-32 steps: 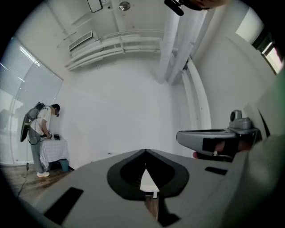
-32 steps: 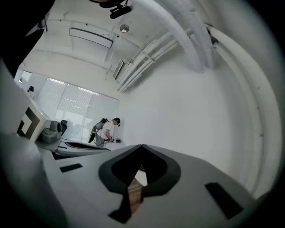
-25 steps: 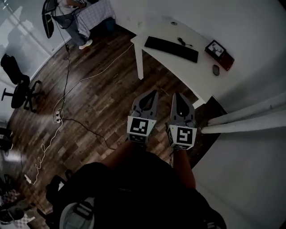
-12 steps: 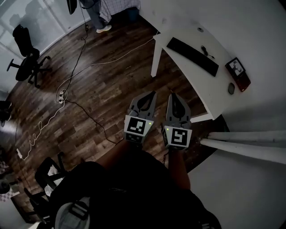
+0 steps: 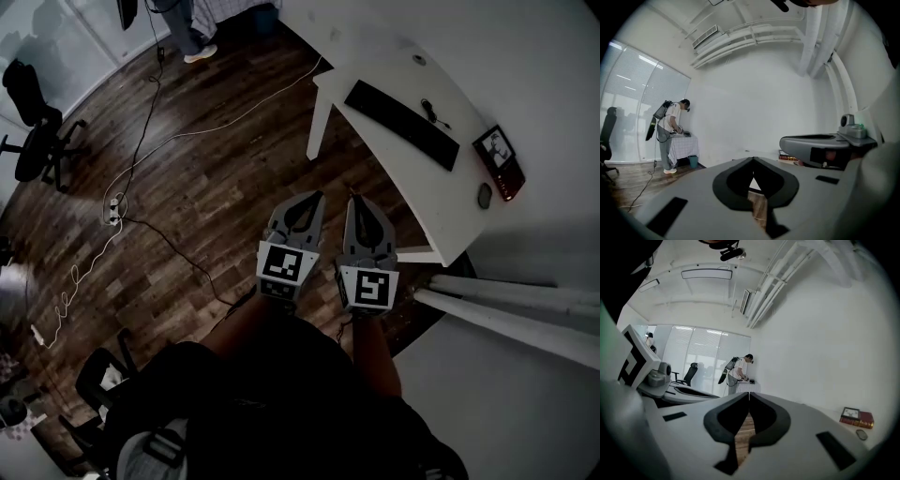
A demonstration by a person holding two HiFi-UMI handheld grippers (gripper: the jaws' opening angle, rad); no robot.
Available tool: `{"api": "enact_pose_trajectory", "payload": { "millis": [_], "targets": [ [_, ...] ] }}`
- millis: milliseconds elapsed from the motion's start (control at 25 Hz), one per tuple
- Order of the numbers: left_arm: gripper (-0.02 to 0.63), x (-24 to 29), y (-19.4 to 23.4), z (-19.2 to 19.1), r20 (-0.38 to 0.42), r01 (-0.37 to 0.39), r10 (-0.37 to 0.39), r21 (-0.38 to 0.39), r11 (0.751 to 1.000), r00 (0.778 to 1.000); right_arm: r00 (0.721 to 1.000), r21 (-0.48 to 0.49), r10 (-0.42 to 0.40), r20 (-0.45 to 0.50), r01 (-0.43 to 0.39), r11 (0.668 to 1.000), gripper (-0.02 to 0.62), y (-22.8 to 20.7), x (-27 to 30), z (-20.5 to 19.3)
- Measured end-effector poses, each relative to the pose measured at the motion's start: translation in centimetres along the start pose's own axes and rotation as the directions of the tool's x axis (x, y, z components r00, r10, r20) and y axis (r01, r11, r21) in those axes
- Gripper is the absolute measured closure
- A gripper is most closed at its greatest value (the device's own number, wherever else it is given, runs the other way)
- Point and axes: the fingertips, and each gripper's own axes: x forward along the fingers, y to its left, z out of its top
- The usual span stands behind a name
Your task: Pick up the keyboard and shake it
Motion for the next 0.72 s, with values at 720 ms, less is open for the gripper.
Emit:
{"api": "enact_pose_trajectory", "payload": {
  "millis": [720],
  "targets": [
    [0.604,13.7,8.0,0.2,-0.181,0.214,-0.207,0.019,0.977,0.961,0.99,0.009,-0.109,-0.089,0.11,0.994,0.574,-4.0,14.9,-0.4]
  ]
}}
